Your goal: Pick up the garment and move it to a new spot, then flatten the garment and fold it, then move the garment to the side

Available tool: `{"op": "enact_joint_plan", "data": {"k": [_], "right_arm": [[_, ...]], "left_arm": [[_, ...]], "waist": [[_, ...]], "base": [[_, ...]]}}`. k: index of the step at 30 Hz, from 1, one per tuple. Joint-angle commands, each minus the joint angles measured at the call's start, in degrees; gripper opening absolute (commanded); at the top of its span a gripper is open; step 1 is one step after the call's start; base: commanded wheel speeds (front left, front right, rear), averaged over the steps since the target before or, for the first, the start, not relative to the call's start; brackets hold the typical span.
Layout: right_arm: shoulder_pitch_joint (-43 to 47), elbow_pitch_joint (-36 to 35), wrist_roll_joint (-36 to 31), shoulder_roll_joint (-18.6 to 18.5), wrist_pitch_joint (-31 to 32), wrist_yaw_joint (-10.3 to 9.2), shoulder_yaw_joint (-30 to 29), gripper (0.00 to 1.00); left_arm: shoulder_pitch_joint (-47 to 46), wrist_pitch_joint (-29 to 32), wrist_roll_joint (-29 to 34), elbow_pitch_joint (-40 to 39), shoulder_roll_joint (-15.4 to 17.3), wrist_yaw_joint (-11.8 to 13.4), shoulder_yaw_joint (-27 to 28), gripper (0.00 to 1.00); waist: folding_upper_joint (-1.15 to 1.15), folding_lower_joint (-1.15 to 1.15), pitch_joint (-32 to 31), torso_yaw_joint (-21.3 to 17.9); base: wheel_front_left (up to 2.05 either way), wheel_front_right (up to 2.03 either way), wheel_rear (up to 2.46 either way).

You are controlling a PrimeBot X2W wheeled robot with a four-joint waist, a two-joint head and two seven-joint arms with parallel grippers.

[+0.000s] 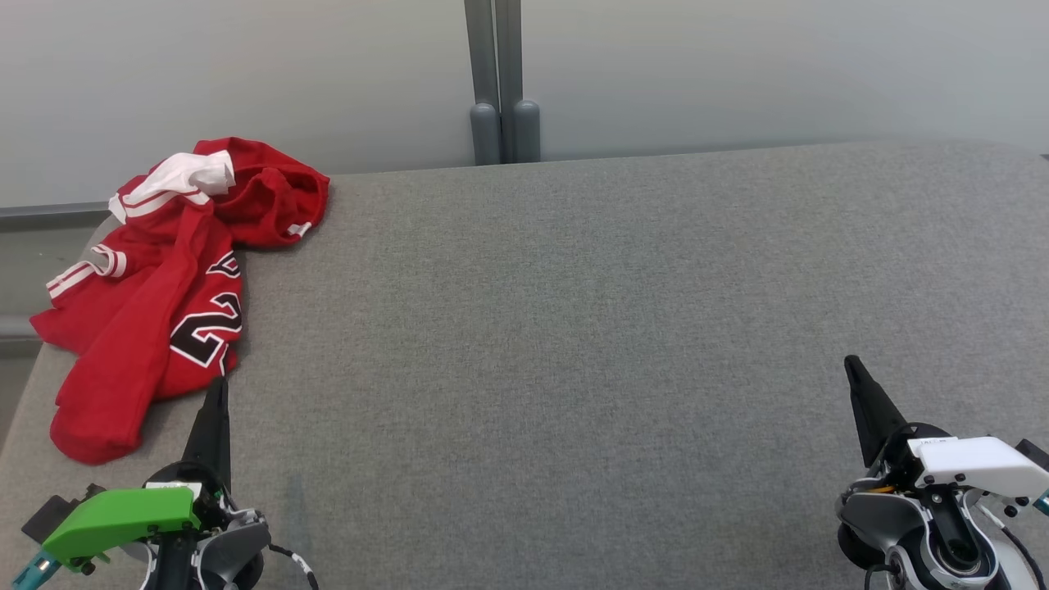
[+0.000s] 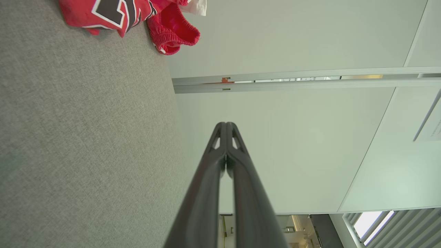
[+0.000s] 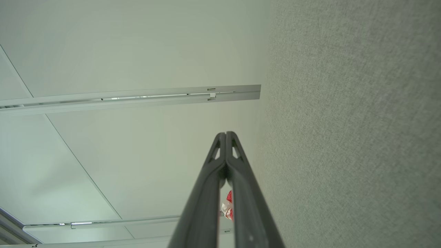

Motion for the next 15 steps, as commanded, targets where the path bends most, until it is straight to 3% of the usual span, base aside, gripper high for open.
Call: {"op": "enact_joint_plan", "data": {"k": [1,15], "right_arm": [[-0.47,-0.05,-0.28,-0.04,0.1,0.05,0.0,0.0],[-0.47,-0.05,-0.29,-0.04,0.1,0.05,0.0,0.0]], "left_arm": [[-0.7,0.12,-0.01,-0.08,0.18,-0.3,0.08,0.0],[-0.7,0.12,-0.01,-0.08,0.18,-0.3,0.08,0.0]], "waist": [[0.0,0.0,0.0,0.0],[0.0,0.0,0.0,0.0]], "base": [[0.0,0.0,0.0],[0.0,0.0,0.0]]}}
